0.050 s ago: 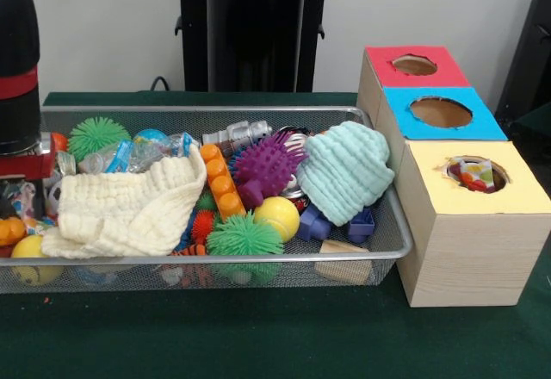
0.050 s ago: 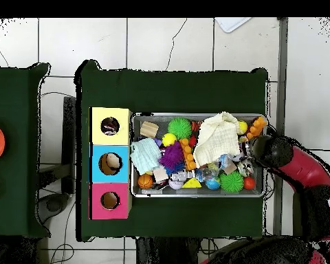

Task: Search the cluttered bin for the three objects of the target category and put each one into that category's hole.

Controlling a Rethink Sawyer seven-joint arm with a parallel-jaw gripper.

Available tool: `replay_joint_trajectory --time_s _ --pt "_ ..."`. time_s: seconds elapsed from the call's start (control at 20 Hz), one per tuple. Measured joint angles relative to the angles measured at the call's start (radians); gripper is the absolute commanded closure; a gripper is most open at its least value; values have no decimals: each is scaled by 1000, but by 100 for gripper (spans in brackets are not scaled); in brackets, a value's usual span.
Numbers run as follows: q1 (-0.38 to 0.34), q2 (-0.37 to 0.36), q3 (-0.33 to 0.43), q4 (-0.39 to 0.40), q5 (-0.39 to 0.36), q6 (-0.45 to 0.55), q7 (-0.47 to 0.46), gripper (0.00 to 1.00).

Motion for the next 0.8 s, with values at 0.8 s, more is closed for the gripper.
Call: replay_joint_trajectory --time_s 0.8 --pt "1 23 -6 -1 0 -1 0 100"
